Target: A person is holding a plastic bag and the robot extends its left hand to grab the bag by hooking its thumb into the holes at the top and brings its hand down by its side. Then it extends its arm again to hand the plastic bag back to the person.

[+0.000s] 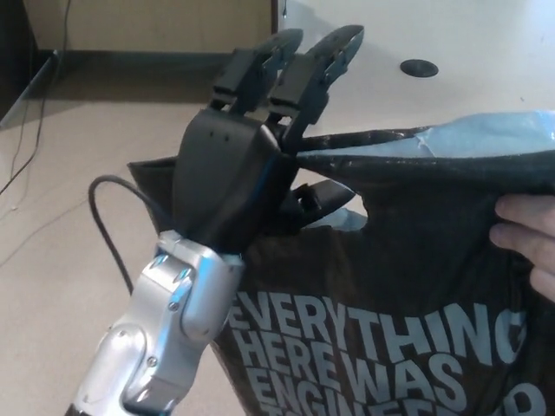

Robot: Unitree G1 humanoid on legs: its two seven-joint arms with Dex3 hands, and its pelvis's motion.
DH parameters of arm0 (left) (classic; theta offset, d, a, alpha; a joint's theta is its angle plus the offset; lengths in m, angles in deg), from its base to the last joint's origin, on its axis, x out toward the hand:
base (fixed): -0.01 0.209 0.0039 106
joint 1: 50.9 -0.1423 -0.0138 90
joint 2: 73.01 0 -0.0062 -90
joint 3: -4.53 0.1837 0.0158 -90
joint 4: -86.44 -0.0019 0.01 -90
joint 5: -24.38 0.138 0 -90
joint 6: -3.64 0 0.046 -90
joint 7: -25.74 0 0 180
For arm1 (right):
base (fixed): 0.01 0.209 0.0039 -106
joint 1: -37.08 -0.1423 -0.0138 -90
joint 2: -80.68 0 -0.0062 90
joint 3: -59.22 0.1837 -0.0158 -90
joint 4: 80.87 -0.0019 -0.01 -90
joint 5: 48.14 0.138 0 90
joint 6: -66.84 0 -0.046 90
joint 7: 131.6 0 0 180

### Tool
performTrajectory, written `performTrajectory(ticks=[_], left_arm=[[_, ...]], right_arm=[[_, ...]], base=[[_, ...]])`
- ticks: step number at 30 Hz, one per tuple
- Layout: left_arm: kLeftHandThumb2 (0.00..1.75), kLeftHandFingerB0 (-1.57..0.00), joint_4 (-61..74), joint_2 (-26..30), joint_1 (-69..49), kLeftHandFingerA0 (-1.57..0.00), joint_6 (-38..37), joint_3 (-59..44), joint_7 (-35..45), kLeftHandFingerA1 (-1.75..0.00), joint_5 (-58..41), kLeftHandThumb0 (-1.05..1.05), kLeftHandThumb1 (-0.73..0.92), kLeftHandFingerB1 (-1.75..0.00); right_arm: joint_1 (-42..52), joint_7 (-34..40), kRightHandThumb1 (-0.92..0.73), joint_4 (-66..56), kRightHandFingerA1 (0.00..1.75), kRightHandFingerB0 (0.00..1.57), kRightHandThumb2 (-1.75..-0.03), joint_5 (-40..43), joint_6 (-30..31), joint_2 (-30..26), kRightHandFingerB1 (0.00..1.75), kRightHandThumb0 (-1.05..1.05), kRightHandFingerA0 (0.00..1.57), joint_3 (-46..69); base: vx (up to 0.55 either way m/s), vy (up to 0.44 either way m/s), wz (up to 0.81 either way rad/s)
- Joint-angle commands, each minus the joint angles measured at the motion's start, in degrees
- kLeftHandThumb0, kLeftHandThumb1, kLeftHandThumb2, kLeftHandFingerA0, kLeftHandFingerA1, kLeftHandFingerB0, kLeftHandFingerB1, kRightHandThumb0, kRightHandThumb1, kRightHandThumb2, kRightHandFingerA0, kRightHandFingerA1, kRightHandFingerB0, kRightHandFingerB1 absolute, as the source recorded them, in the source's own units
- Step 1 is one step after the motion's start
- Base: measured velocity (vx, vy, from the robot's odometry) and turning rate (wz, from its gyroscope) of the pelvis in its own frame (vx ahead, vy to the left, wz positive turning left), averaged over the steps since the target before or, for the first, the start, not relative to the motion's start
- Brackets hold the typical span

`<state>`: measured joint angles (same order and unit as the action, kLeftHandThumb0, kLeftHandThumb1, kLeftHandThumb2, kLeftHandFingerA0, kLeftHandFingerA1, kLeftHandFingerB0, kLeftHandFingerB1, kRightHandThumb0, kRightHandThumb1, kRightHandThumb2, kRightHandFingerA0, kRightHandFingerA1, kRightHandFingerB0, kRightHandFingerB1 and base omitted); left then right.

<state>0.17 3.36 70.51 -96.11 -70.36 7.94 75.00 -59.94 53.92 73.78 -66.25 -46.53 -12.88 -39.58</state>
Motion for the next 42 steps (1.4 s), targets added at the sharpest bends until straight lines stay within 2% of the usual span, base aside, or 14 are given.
performTrajectory(ticks=[1, 10, 12, 13, 14, 16, 17, 20, 22, 24, 33, 34, 35, 42], left_arm=[[0.73, -0.15, -1.06, -0.97, 2.98, -0.25, 2.88, 0.47, -1.22, -0.44, 1.04, -0.63, 0.44, -0.37], [0.56, -0.29, -7.55, -2.63, 8.52, -0.41, 4.87, 2.6, -4.0, -0.37, 2.8, -0.47, 0.53, -0.31], [0.62, -0.34, -11.23, -3.22, 10.9, -0.66, 2.72, 2.41, -4.3, -0.66, -0.35, -0.31, 0.59, -0.35], [0.61, -0.38, -12.38, -3.23, 11.55, -0.77, 1.64, 2.21, -4.3, -1.34, -1.7, -0.21, 0.66, -0.34], [0.62, -0.47, -13.39, -3.1, 12.2, -1.05, 0.92, 2.04, -4.04, -1.17, -2.64, -0.19, 0.74, -0.35], [0.63, -0.58, -15.52, -2.74, 13.5, -1.16, -0.61, 1.86, -4.99, -1.15, -3.7, -0.17, 0.77, -0.38], [0.96, -0.67, -17.27, -2.91, 14.34, -1.27, -2.33, 1.65, -7.93, -1.33, -3.85, -0.17, 0.54, -0.67], [0.68, -0.91, -19.15, -2.8, 15.36, -0.98, -5.02, 1.76, -11.69, -1.65, -3.91, -0.17, 0.77, -0.77], [0.82, -0.71, -19.71, -2.75, 15.54, -0.91, -5.87, 1.96, -14.62, -1.75, -3.06, -0.11, 0.76, -1.44], [0.86, -0.65, -19.87, -2.77, 15.37, -0.9, -6.33, 2.05, -17.52, -1.75, -2.11, -0.1, 0.72, -1.54], [0.72, -0.63, -19.57, -1.2, 14.36, -0.87, -8.37, 2.14, -20.05, -1.75, -2.12, -0.17, 0.79, -1.45], [0.76, -0.67, -19.53, -0.92, 14.21, -1.08, -8.76, 2.13, -19.99, -1.69, -2.38, -0.09, 0.75, -1.38], [0.72, -0.63, -19.55, -0.79, 14.12, -0.87, -8.88, 2.23, -20.13, -1.75, -2.28, -0.15, 0.77, -1.44], [0.77, -0.6, -19.23, 0.9, 11.8, -0.86, -7.84, 2.78, -22.73, -1.75, -0.5, -0.12, 0.7, -1.57]], right_arm=[[-0.19, 0.27, -0.68, -0.13, 0.67, 0.65, -0.6, -0.39, 0.15, -1.14, 0.43, -0.32, 0.74, -0.19], [0.12, -0.07, -0.68, -0.03, 0.64, 0.64, -0.61, -0.05, -0.06, -0.93, 0.43, -0.32, 0.73, -0.06], [0.0, -0.16, -0.68, -0.06, 0.67, 0.64, -0.6, 0.07, 0.06, -0.78, 0.43, -0.31, 0.73, 0.01], [0.02, -0.18, -0.68, -0.06, 0.65, 0.63, -0.6, 0.06, 0.0, -0.74, 0.43, -0.3, 0.74, -0.01], [0.05, -0.04, -0.68, -0.04, 0.66, 0.63, -0.6, -0.06, -0.18, -0.74, 0.43, -0.3, 0.75, -0.11], [0.24, 0.05, -0.68, -0.23, 0.64, 0.63, -0.61, -0.1, -0.63, -0.74, 0.43, -0.3, 0.74, -0.17], [0.08, -0.24, -0.68, -0.25, 0.61, 0.63, -0.6, 0.2, -0.54, -0.72, 0.43, -0.3, 0.74, 0.04], [-0.3, -0.24, -0.68, -0.15, 0.56, 0.62, -0.61, 0.07, -0.24, -0.78, 0.43, -0.31, 0.75, -0.01], [-0.69, -0.31, -0.68, -0.12, 0.55, 0.63, -0.61, 0.01, -0.14, -0.93, 0.42, -0.31, 0.75, -0.02], [-0.91, -0.33, -0.67, -0.11, 0.61, 0.63, -0.61, -0.07, -0.23, -1.08, 0.43, -0.31, 0.77, -0.07], [-0.68, -0.03, -0.68, -0.43, 0.6, 0.65, -0.6, -0.05, -0.53, -0.99, 0.44, -0.31, 0.76, -0.03], [-0.92, 0.01, -0.67, -0.07, 0.6, 0.65, -0.6, -0.02, -0.28, -0.86, 0.44, -0.31, 0.76, 0.0], [-0.9, 0.12, -0.67, 0.15, 0.6, 0.65, -0.6, -0.05, -0.18, -0.76, 0.43, -0.31, 0.76, -0.02], [0.56, 0.77, -0.67, -0.02, 0.61, 0.65, -0.6, 0.04, -0.84, -0.7, 0.44, -0.3, 0.77, 0.15]], base=[[0.0, 0.0, 0.0], [0.0, 0.0, 0.0], [0.0, 0.0, 0.0], [0.0, 0.0, 0.0], [0.0, 0.0, 0.0], [0.0, 0.0, 0.0], [0.0, 0.0, 0.0], [0.0, 0.0, 0.0], [0.0, 0.0, 0.0], [0.0, 0.0, 0.0], [0.0, 0.0, 0.0], [0.0, 0.0, 0.0], [0.0, 0.0, 0.0], [0.0, 0.0, 0.0]])
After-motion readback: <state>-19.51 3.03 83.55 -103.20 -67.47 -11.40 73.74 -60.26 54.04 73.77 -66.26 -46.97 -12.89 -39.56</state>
